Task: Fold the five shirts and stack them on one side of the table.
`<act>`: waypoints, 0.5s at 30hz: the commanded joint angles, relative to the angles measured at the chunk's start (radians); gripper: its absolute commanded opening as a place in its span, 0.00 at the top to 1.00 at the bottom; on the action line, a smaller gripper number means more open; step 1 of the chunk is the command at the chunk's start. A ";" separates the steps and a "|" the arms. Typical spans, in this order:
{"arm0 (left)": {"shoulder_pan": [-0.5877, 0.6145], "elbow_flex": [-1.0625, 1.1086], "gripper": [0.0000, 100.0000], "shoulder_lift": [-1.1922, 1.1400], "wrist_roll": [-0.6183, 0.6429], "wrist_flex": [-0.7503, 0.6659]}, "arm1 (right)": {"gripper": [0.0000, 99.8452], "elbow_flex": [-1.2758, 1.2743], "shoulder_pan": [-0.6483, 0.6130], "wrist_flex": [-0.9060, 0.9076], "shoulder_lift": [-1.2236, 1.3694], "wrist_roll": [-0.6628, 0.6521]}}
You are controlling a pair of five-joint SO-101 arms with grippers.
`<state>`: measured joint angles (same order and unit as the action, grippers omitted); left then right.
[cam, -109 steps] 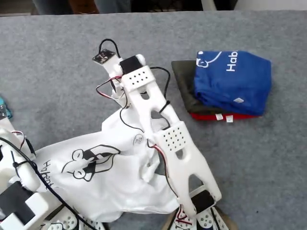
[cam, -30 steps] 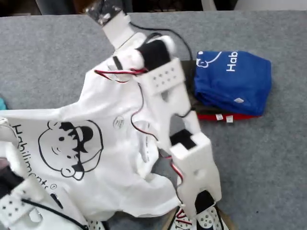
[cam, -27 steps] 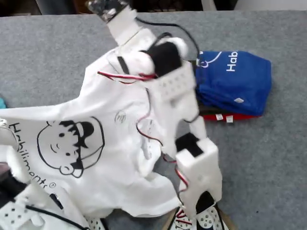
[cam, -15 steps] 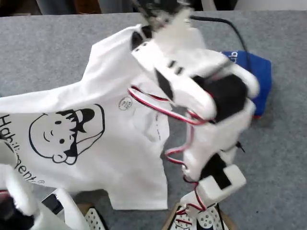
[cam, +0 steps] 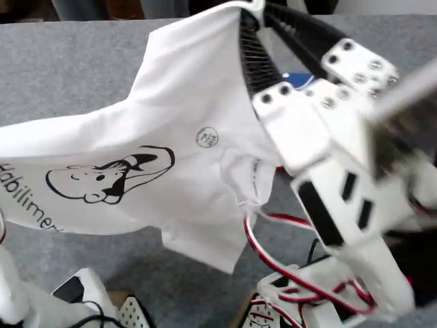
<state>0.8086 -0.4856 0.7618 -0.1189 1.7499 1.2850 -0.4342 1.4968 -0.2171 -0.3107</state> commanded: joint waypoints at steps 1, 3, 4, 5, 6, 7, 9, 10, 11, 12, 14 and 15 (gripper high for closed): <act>0.016 -0.117 0.97 -0.038 0.008 0.012 | 0.99 0.015 0.011 -0.069 -0.042 0.005; 0.048 -0.136 0.97 -0.040 0.008 0.012 | 0.99 0.015 0.011 -0.075 -0.056 0.005; 0.059 -0.139 0.97 -0.040 0.008 0.012 | 0.99 0.018 0.011 -0.072 -0.062 0.005; 0.067 -0.133 0.97 -0.040 0.008 0.012 | 0.99 0.016 0.011 -0.071 -0.071 0.005; 0.071 -0.128 0.97 -0.040 0.008 0.012 | 0.99 0.013 0.011 -0.069 -0.076 0.005; 0.077 -0.107 0.97 -0.040 0.006 0.012 | 0.99 0.012 0.012 -0.069 -0.077 0.005; 0.082 -0.027 0.97 -0.040 0.006 0.011 | 0.99 -0.016 0.015 -0.069 -0.074 0.005; 0.077 0.024 0.97 -0.040 0.006 0.011 | 0.99 -0.041 0.015 -0.068 -0.074 0.005; 0.071 0.079 0.97 -0.040 0.005 0.011 | 0.99 -0.068 0.015 -0.063 -0.076 0.005; 0.062 0.140 0.97 -0.040 0.002 0.011 | 0.99 -0.101 0.015 -0.046 -0.076 0.005; 0.044 0.274 0.97 -0.040 -0.041 0.009 | 0.99 -0.168 0.012 -0.003 -0.070 0.005; 0.036 0.344 0.97 -0.040 -0.061 0.008 | 0.99 -0.211 0.012 0.025 -0.068 0.005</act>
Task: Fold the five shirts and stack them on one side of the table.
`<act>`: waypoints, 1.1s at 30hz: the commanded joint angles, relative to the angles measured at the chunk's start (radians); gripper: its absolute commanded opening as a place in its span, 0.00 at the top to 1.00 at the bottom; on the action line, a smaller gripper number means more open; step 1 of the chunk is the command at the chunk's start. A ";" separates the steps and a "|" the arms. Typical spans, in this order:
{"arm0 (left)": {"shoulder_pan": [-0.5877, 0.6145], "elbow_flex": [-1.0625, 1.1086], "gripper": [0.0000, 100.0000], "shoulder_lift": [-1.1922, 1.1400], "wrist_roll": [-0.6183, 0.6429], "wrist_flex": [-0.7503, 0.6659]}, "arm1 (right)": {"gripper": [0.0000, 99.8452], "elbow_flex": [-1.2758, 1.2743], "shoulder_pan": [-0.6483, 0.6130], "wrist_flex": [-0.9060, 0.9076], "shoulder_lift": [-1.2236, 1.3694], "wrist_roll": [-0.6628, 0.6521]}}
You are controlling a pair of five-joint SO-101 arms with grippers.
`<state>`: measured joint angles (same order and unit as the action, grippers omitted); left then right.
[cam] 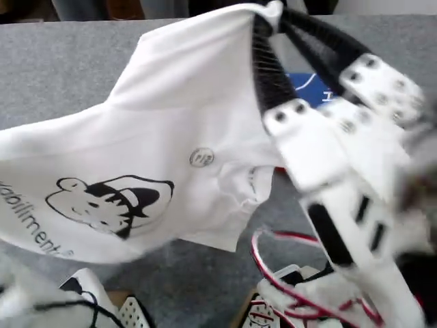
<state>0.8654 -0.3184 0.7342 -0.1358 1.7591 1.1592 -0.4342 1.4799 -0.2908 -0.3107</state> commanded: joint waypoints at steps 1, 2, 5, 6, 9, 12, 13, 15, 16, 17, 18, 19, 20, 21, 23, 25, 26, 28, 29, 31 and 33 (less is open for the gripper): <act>-0.028 0.248 0.97 -0.012 -0.057 -0.005 | 0.99 -0.136 0.011 0.068 0.005 0.005; -0.036 0.317 0.97 -0.015 -0.061 -0.017 | 0.99 -0.197 0.009 0.086 0.005 0.005; -0.050 0.553 0.97 -0.014 -0.063 -0.140 | 0.99 -0.389 0.009 0.123 0.005 0.005; -0.050 0.628 0.97 -0.012 -0.063 -0.180 | 0.99 -0.456 0.009 0.126 0.005 0.005; -0.050 0.831 0.97 -0.012 -0.068 -0.287 | 0.99 -0.653 0.009 0.124 0.005 0.003; -0.051 1.004 0.97 -0.012 -0.069 -0.379 | 0.99 -0.854 -0.003 0.101 0.005 -0.003; -0.053 1.055 0.97 -0.012 -0.069 -0.407 | 0.99 -0.932 -0.009 0.072 0.005 -0.003; -0.079 1.156 0.97 -0.017 -0.071 -0.466 | 0.99 -1.109 -0.017 -0.023 0.005 -0.002; -0.097 1.204 0.97 -0.020 -0.075 -0.493 | 0.99 -1.201 -0.017 -0.087 0.005 0.000; -0.119 1.248 0.97 -0.023 -0.092 -0.517 | 0.99 -1.293 -0.017 -0.161 0.005 0.000; -0.143 1.288 0.97 -0.023 -0.115 -0.539 | 0.99 -1.382 -0.017 -0.244 0.005 0.002; -0.168 1.325 0.97 -0.023 -0.141 -0.557 | 0.99 -1.468 -0.015 -0.322 0.005 0.002; -0.188 1.354 0.97 -0.023 -0.161 -0.572 | 0.99 -1.547 -0.015 -0.394 0.005 0.002; -0.202 1.377 0.97 -0.023 -0.172 -0.585 | 0.99 -1.613 -0.015 -0.459 0.005 0.002; -0.208 1.395 0.97 -0.017 -0.175 -0.598 | 0.99 -1.718 -0.015 -0.568 0.005 0.002; -0.203 1.392 0.93 -0.014 -0.175 -0.601 | 0.99 -1.791 -0.012 -0.658 0.007 0.002; -0.203 1.383 0.89 -0.014 -0.175 -0.595 | 0.99 -1.821 -0.011 -0.697 0.008 0.002; -0.203 1.357 0.80 -0.014 -0.175 -0.565 | 0.99 -1.862 -0.011 -0.761 0.033 0.002; -0.203 1.339 0.76 -0.012 -0.175 -0.548 | 0.99 -1.871 -0.011 -0.786 0.056 0.002; -0.200 1.291 0.74 -0.012 -0.175 -0.502 | 0.99 -1.871 -0.011 -0.821 0.119 0.002; -0.180 1.224 0.74 -0.012 -0.175 -0.448 | 0.99 -1.851 -0.011 -0.845 0.197 0.003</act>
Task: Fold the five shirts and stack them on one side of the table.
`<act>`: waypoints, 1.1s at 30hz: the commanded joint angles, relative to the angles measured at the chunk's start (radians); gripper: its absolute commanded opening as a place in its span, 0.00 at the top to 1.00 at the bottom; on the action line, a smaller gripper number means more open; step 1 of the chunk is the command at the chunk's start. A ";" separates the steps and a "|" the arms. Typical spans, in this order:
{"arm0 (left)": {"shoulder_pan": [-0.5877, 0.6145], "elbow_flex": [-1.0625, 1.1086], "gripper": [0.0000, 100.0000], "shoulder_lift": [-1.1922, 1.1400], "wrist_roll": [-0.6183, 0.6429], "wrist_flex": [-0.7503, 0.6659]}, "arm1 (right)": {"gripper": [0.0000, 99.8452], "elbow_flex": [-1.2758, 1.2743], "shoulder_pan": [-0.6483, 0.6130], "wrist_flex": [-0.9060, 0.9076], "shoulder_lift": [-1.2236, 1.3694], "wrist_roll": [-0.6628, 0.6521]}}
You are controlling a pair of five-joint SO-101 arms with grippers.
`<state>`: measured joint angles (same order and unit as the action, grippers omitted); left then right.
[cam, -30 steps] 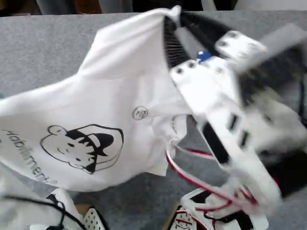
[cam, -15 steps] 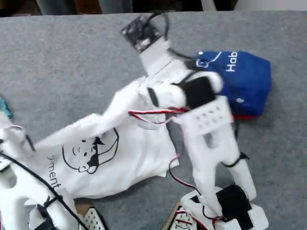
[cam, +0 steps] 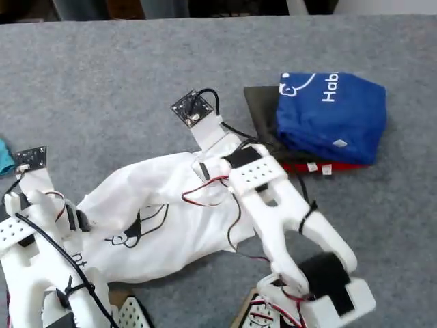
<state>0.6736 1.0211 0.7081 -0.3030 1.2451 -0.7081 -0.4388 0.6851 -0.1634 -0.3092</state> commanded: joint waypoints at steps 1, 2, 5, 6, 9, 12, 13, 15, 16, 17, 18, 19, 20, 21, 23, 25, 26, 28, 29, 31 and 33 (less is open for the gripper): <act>0.025 -0.150 0.74 0.014 -0.012 0.091 | 0.99 0.033 -0.005 -0.054 0.116 0.002; 0.042 -0.183 0.74 0.014 -0.015 0.107 | 0.99 0.053 0.000 -0.052 0.163 0.002; 0.105 -0.268 0.74 0.014 -0.064 0.126 | 0.99 0.134 0.012 -0.017 0.294 0.003; 0.120 -0.285 0.74 0.014 -0.095 0.126 | 0.99 0.176 0.017 0.020 0.326 0.014; 0.150 -0.297 0.74 0.011 -0.183 0.120 | 0.99 0.297 0.032 0.126 0.406 0.069; 0.147 -0.274 0.75 0.003 -0.183 0.044 | 0.99 0.364 0.043 0.183 0.467 0.098; 0.142 -0.251 0.77 0.002 -0.167 0.000 | 0.99 0.377 0.043 0.195 0.479 0.101; 0.134 -0.189 0.80 0.002 -0.161 -0.051 | 0.99 0.387 0.041 0.203 0.486 0.101; 0.122 -0.156 0.82 0.002 -0.163 -0.052 | 0.99 0.387 0.041 0.203 0.487 0.101; 0.113 -0.122 0.84 0.012 -0.173 -0.037 | 0.99 0.387 0.041 0.203 0.489 0.101; 0.101 -0.096 0.86 0.017 -0.213 -0.011 | 0.99 0.389 0.040 0.203 0.490 0.101; 0.094 -0.082 0.88 0.029 -0.270 0.021 | 0.99 0.389 0.040 0.201 0.490 0.101; 0.094 -0.076 0.88 0.049 -0.325 0.060 | 0.99 0.389 0.040 0.199 0.490 0.101; 0.105 -0.071 0.89 0.075 -0.373 0.089 | 0.99 0.389 0.040 0.199 0.492 0.101; 0.145 -0.054 0.88 0.146 -0.471 0.115 | 0.99 0.389 0.040 0.198 0.492 0.101; 0.193 -0.016 0.84 0.232 -0.591 0.117 | 0.99 0.389 0.038 0.196 0.492 0.101; 0.209 0.007 0.82 0.278 -0.646 0.117 | 0.99 0.389 0.038 0.195 0.492 0.101; 0.234 0.056 0.79 0.374 -0.744 0.140 | 0.99 0.389 0.038 0.195 0.492 0.101; 0.239 0.079 0.78 0.420 -0.795 0.166 | 0.99 0.390 0.038 0.195 0.493 0.101; 0.239 0.104 0.77 0.516 -0.878 0.250 | 0.99 0.390 0.038 0.195 0.493 0.101; 0.236 0.104 0.77 0.597 -0.905 0.316 | 0.99 0.390 0.037 0.195 0.493 0.101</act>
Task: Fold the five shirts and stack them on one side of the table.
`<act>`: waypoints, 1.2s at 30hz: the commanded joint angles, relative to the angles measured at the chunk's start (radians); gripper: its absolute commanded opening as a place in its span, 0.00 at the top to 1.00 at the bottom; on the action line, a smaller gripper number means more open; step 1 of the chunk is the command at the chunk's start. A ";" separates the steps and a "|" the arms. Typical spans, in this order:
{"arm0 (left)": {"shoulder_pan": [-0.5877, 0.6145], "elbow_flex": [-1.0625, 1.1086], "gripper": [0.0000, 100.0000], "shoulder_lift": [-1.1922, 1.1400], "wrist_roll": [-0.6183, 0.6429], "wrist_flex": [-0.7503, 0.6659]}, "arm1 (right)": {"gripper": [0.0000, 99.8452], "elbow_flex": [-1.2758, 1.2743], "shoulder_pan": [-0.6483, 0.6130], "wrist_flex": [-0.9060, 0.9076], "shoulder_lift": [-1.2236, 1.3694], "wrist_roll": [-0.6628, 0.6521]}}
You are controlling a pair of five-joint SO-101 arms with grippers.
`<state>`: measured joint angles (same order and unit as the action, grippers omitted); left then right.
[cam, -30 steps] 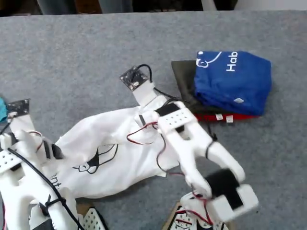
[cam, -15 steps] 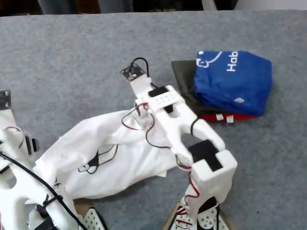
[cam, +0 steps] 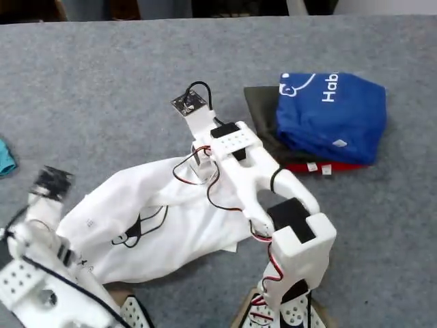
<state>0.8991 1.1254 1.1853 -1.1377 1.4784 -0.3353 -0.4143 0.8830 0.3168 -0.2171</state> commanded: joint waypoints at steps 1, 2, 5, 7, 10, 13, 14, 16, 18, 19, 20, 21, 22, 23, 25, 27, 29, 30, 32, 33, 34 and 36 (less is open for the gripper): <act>0.010 -0.001 0.77 0.158 -0.077 0.101 | 0.99 0.018 0.012 -0.003 0.013 0.009; 0.008 -0.004 0.77 0.192 -0.091 0.114 | 0.99 0.018 0.012 -0.003 0.013 0.009; 0.008 -0.016 0.77 0.239 -0.181 0.137 | 0.99 0.018 0.012 -0.003 0.013 0.009; 0.008 -0.031 0.77 0.233 -0.232 0.167 | 0.99 0.018 0.012 -0.003 0.013 0.009; 0.008 -0.061 0.77 0.169 -0.304 0.195 | 0.99 0.018 0.012 -0.003 0.013 0.009; 0.007 -0.125 0.77 0.023 -0.402 0.256 | 0.99 0.018 0.012 -0.003 0.013 0.009; -0.005 -0.150 0.77 -0.043 -0.428 0.281 | 0.99 0.018 0.012 -0.003 0.013 0.009; -0.024 -0.191 0.77 -0.201 -0.437 0.282 | 0.99 0.018 0.012 -0.003 0.013 0.009; -0.033 -0.245 0.77 -0.373 -0.443 0.281 | 0.99 0.019 0.012 -0.003 0.013 0.017; -0.033 -0.285 0.77 -0.457 -0.443 0.281 | 0.99 0.019 0.012 -0.005 0.013 0.031; -0.033 -0.331 0.77 -0.534 -0.440 0.279 | 0.99 0.021 0.012 -0.005 0.013 0.040; -0.028 -0.372 0.77 -0.606 -0.440 0.279 | 0.99 0.025 0.012 -0.005 0.015 0.043; -0.025 -0.414 0.77 -0.675 -0.440 0.279 | 0.99 0.031 0.012 -0.003 0.021 0.043; -0.022 -0.447 0.77 -0.732 -0.440 0.279 | 0.99 0.038 0.012 0.002 0.031 0.043; -0.022 -0.495 0.77 -0.819 -0.440 0.278 | 0.99 0.062 0.012 0.021 0.051 0.043; -0.021 -0.507 0.77 -0.855 -0.440 0.253 | 0.99 0.097 0.012 0.054 0.073 0.043; -0.021 -0.475 0.77 -0.845 -0.440 0.201 | 0.99 0.127 0.012 0.078 0.094 0.043; -0.021 -0.447 0.77 -0.836 -0.440 0.167 | 0.99 0.137 0.012 0.089 0.102 0.043; -0.024 -0.378 0.77 -0.813 -0.440 0.094 | 0.99 0.151 0.012 0.098 0.113 0.043; -0.024 -0.344 0.77 -0.802 -0.440 0.048 | 0.99 0.154 0.012 0.103 0.114 0.043; -0.024 -0.311 0.77 -0.790 -0.440 0.008 | 0.99 0.154 0.012 0.103 0.114 0.043; -0.024 -0.259 0.77 -0.769 -0.446 -0.043 | 0.99 0.154 0.012 0.103 0.114 0.043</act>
<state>0.8746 0.8109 0.3705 -1.4431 1.5121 -0.1987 -0.4143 0.9843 0.4074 -0.1834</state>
